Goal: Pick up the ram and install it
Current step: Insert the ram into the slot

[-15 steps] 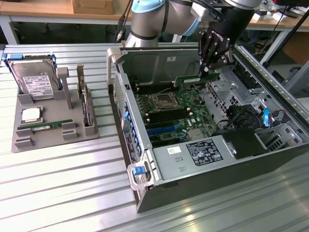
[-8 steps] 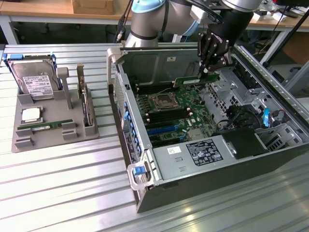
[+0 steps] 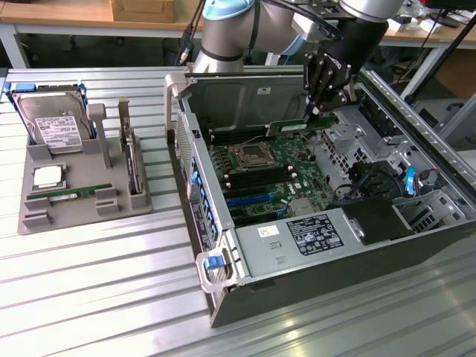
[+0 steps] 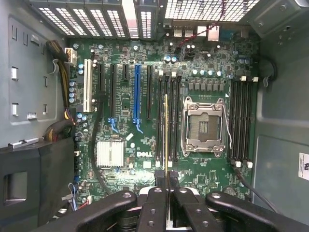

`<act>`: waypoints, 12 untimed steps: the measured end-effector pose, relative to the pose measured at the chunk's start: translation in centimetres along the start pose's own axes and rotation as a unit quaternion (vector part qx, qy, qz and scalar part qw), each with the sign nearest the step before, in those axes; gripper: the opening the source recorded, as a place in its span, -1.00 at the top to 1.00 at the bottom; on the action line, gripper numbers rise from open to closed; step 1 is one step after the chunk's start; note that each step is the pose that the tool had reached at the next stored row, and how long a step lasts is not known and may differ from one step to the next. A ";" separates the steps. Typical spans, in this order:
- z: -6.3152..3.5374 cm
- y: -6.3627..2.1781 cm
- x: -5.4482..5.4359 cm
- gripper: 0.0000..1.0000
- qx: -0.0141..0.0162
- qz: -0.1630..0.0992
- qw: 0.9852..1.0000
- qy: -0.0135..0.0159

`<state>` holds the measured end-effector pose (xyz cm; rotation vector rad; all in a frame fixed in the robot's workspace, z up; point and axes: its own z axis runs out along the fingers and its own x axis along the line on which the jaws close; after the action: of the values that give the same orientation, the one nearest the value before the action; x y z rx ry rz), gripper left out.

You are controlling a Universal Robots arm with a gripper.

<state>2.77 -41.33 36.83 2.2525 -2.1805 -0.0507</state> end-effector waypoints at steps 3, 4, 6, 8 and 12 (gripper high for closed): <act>0.09 0.00 0.0 0.76 0.000 0.000 1.000 0.000; 0.12 0.00 0.0 0.76 0.000 0.000 1.000 0.000; 0.23 -0.01 0.0 0.76 0.000 0.000 1.000 0.000; 0.31 -0.01 0.0 0.76 0.000 0.000 1.000 0.000; 0.59 -0.02 0.0 0.76 0.000 0.000 1.000 0.000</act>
<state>2.77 -41.33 36.24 2.2525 -2.1805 -0.0507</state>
